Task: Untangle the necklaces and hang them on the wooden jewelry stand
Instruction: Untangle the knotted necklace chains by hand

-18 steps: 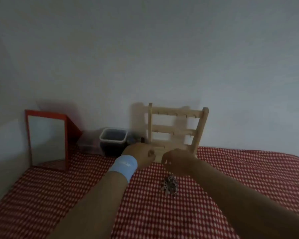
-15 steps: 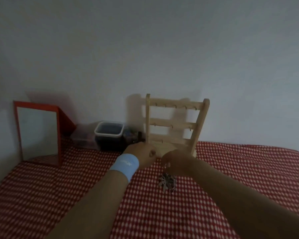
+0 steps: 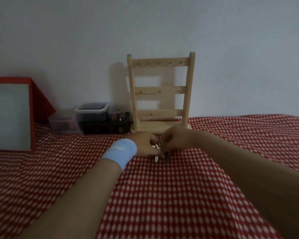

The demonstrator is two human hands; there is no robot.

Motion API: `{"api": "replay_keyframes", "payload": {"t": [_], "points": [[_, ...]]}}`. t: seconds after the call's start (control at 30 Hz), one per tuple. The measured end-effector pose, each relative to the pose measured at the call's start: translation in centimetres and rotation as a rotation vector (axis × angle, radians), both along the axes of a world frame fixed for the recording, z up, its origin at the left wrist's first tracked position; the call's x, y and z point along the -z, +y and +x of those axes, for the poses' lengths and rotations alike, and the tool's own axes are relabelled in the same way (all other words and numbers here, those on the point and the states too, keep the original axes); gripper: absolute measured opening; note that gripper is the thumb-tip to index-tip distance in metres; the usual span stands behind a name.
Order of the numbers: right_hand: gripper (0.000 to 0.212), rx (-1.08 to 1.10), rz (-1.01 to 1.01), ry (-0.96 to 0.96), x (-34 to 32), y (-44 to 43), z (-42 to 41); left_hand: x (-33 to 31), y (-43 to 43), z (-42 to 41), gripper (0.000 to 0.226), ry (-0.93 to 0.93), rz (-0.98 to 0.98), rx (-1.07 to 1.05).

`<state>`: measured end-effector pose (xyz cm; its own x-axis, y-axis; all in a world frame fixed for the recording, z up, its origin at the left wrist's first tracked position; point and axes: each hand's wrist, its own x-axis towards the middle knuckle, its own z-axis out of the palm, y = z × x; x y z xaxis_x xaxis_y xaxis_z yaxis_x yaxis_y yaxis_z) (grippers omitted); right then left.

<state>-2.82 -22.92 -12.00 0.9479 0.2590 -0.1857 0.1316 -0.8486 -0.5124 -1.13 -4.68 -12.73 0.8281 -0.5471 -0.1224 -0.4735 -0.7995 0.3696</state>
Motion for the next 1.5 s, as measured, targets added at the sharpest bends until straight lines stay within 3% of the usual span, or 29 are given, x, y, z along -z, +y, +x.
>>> {"api": "replay_keyframes", "payload": {"t": [0.13,0.33,0.5,0.6,0.77,0.87,1.0,1.1,1.17,1.27,1.5], "points": [[0.019,0.128,0.226,-0.075,0.5,0.1,-3.6,0.9,0.6,-3.1,0.021,-0.078,-0.204,-0.033],[0.027,0.177,0.33,-0.234,1.0,1.1,-6.1,0.5,1.1,-6.2,0.014,-0.081,-0.552,-0.168],[0.009,0.157,0.25,-0.218,-0.5,1.7,-5.4,-1.3,0.6,-5.1,0.009,-0.039,-0.609,-0.151],[0.014,0.167,0.271,-0.23,-0.7,1.5,-3.9,-1.5,0.5,-3.0,0.011,-0.091,-0.633,-0.175],[0.022,0.167,0.31,-0.145,-0.2,1.2,-0.1,-1.1,0.9,1.6,0.013,-0.019,-0.69,-0.195],[0.015,0.146,0.432,-0.151,0.2,1.4,2.1,0.0,1.0,3.0,0.017,-0.135,-0.591,-0.138],[0.012,0.067,0.359,-0.148,0.1,1.2,3.2,1.4,0.9,3.5,0.017,-0.21,-0.644,-0.142],[0.018,0.074,0.513,-0.149,0.2,0.9,2.9,1.1,0.9,3.4,0.016,-0.118,-0.852,-0.234],[0.016,0.101,0.603,-0.167,0.1,0.9,2.7,0.4,1.0,2.8,0.021,0.062,-0.891,-0.238],[0.017,0.131,0.651,-0.185,-0.1,1.1,2.5,-0.5,1.2,2.1,0.027,0.207,-0.857,-0.195],[0.02,0.275,0.544,-0.181,-0.5,1.5,2.6,-2.8,3.1,2.4,0.008,-0.044,-0.589,-0.269]]}}
